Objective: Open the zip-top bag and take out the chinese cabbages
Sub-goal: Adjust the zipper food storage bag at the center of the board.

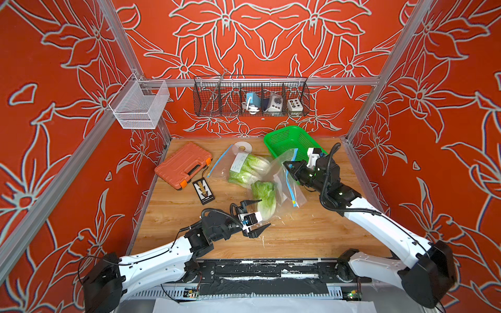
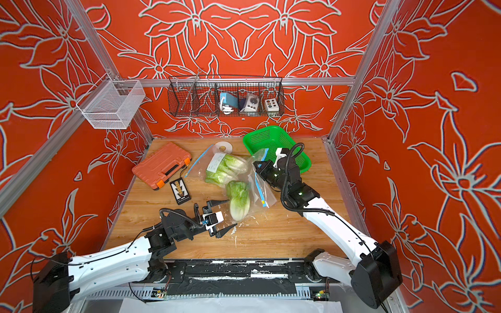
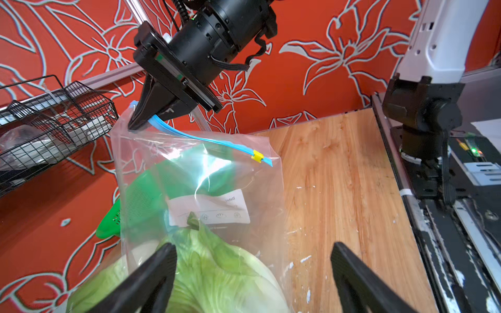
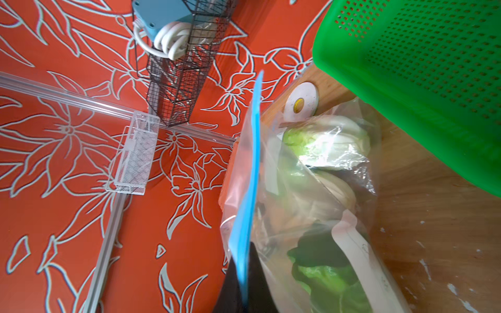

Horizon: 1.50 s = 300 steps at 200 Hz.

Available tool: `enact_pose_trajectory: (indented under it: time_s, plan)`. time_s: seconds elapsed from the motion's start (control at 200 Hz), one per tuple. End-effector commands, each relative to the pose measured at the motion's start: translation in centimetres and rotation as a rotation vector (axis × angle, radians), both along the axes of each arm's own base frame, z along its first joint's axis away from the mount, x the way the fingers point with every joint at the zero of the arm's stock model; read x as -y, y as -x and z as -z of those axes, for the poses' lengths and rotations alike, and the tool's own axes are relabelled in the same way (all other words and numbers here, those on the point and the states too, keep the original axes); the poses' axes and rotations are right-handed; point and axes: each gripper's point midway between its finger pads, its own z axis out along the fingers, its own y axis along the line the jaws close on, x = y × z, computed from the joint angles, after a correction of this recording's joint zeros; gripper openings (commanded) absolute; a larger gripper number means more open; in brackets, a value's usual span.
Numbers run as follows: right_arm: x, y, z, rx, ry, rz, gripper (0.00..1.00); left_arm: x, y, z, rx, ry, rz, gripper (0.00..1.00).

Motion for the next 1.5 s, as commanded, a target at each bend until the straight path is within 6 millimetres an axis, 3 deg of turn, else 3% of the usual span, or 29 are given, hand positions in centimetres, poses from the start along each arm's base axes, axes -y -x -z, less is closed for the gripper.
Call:
enact_pose_trajectory:
  time_s: [0.0, 0.085, 0.245, 0.42, 0.515, 0.701, 0.796, 0.941, 1.071, 1.246, 1.271, 1.496]
  plan:
    - [0.1, 0.5, -6.4, 0.136, -0.104, -0.007, 0.00, -0.9, -1.0, -3.9, 0.027, 0.163, -0.077, 0.92]
    - [0.7, 1.0, -8.1, 0.181, -0.087, 0.002, 0.00, -1.3, -1.1, -4.0, 0.030, 0.158, -0.099, 0.95]
    - [0.3, 0.4, -8.3, 0.171, -0.097, 0.004, 0.00, -1.2, -0.5, -4.0, 0.027, 0.163, -0.066, 0.96]
    - [-0.4, 0.1, -11.3, 0.208, -0.135, -0.021, 0.00, -1.6, -0.4, -4.2, 0.020, 0.180, -0.077, 0.98]
    - [0.0, -0.4, -11.6, 0.217, -0.126, 0.016, 0.00, -1.7, -0.2, -4.5, 0.024, 0.189, -0.071, 0.98]
    - [-0.4, -1.4, -9.9, 0.175, -0.140, 0.036, 0.00, -2.1, -0.6, -6.3, -0.012, 0.309, -0.088, 0.98]
    - [-0.9, -1.6, -9.2, 0.159, -0.147, 0.040, 0.00, -1.7, -1.7, -6.7, -0.055, 0.345, -0.121, 0.98]
    - [-1.6, -1.8, -8.3, 0.140, -0.143, 0.034, 0.00, -1.2, -4.2, -6.6, -0.086, 0.377, -0.213, 0.96]
    - [-1.5, -1.8, -7.4, 0.122, -0.129, 0.042, 0.00, -1.1, -6.3, -4.8, -0.072, 0.311, -0.320, 0.96]
    - [-0.9, -2.0, -6.6, 0.114, -0.100, 0.077, 0.00, -2.1, -5.6, -4.1, -0.029, 0.250, -0.328, 0.94]
    - [-0.9, -2.0, -6.5, 0.110, -0.098, 0.077, 0.00, -2.8, -5.2, -4.9, -0.013, 0.272, -0.335, 0.94]
    - [-1.2, -2.2, -5.9, 0.084, -0.112, 0.070, 0.00, -5.4, -5.5, -4.7, 0.025, 0.232, -0.395, 0.92]
